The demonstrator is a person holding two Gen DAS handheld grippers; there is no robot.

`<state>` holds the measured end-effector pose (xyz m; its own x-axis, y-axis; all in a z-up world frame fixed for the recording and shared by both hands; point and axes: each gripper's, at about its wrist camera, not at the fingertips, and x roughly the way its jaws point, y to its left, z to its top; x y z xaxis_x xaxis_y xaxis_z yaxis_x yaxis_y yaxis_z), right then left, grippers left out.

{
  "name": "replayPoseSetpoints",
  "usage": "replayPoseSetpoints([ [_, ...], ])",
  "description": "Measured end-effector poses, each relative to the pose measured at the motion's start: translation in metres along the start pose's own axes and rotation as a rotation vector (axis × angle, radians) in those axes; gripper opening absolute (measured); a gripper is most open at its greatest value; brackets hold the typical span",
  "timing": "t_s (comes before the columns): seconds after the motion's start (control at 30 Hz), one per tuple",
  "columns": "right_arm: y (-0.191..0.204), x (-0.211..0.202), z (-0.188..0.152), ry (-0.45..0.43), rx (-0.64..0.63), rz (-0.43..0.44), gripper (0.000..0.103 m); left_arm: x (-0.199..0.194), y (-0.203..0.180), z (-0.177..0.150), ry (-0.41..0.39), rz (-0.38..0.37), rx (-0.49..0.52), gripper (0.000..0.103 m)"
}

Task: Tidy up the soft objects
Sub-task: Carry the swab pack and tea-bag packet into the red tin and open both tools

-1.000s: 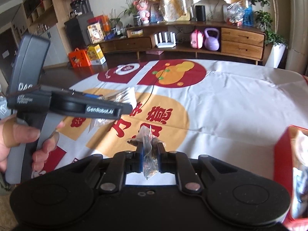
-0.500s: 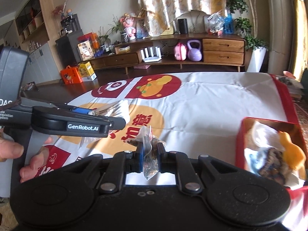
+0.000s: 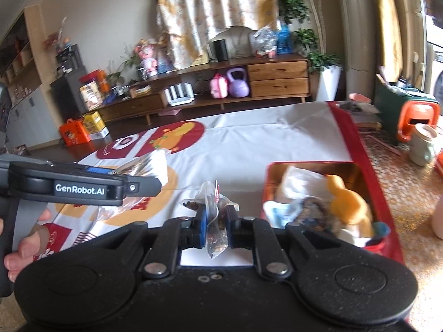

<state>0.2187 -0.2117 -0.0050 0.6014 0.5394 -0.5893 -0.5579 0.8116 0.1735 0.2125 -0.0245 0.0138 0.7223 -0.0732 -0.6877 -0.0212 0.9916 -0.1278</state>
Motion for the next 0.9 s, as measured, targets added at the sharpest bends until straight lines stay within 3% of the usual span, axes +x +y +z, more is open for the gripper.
replayPoseSetpoints([
  [0.47,-0.087,-0.015,-0.013,-0.020,0.081,-0.108,0.013,0.061,-0.080,0.015,0.039,-0.041,0.071,0.061],
  [0.9,-0.136,0.009,-0.023,0.027,0.130,-0.136,0.013,0.132,-0.109,0.041,0.049,-0.021,0.115,0.061],
])
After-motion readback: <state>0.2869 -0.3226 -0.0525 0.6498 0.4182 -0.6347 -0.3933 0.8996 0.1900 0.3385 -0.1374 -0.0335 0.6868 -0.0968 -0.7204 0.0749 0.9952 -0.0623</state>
